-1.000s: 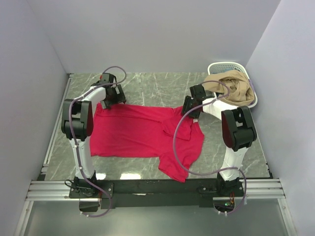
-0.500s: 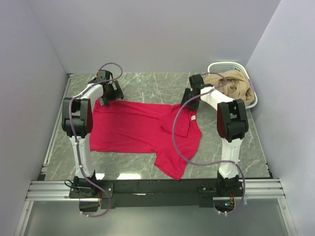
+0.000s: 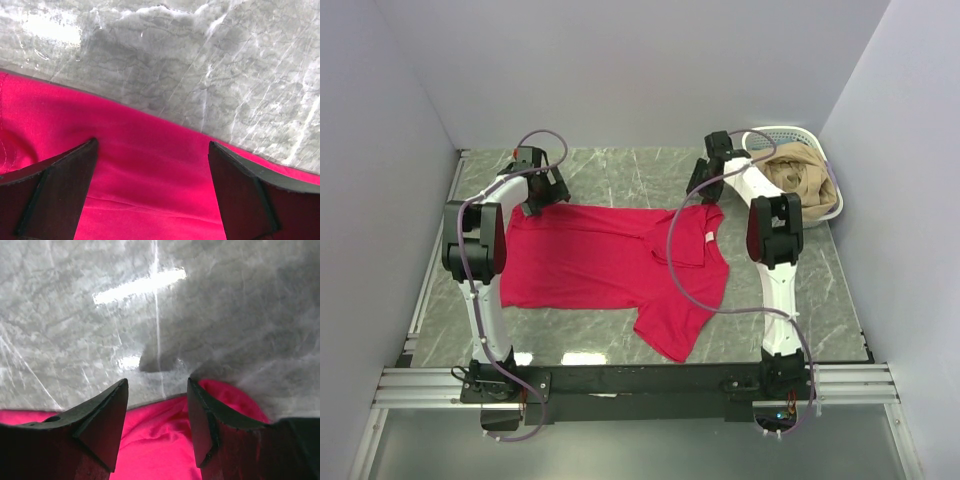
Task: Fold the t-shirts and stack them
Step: Fold the tshirt
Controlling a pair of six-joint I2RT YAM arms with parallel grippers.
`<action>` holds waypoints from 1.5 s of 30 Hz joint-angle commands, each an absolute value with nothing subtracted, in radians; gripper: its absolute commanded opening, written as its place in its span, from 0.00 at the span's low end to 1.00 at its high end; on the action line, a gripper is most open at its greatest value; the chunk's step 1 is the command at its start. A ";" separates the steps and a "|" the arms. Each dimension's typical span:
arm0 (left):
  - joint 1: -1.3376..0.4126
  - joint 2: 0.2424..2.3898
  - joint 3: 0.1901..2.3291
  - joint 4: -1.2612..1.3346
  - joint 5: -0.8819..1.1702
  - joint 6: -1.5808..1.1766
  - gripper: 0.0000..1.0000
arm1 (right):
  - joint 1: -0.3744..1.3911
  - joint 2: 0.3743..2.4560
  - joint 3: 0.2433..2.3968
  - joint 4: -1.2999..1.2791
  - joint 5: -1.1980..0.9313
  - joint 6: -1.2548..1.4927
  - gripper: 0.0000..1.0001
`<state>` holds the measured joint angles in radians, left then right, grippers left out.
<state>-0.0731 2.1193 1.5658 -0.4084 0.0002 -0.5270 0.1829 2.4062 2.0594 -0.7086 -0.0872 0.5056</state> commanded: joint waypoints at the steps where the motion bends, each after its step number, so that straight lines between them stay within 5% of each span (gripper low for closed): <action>1: -0.064 2.126 1.528 -0.485 -0.020 -0.557 0.99 | 0.175 2.239 1.912 -0.640 -0.074 0.474 0.58; 10: -0.064 2.108 1.551 -0.500 -0.032 -0.552 0.99 | 0.201 1.962 1.729 -0.488 -0.150 0.391 0.62; 25: -0.064 2.089 1.563 -0.502 -0.009 -0.548 0.99 | 0.291 1.940 1.453 -0.377 -0.319 0.462 0.60; 45: -0.064 2.054 1.528 -0.508 -0.026 -0.546 1.00 | 0.246 1.868 1.077 -0.341 -0.192 0.594 0.53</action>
<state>-0.0723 2.1006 1.5562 -0.4526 -0.0124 -0.5426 0.2779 1.8969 1.1759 -0.2909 -0.2665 0.5755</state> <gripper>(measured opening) 0.995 0.524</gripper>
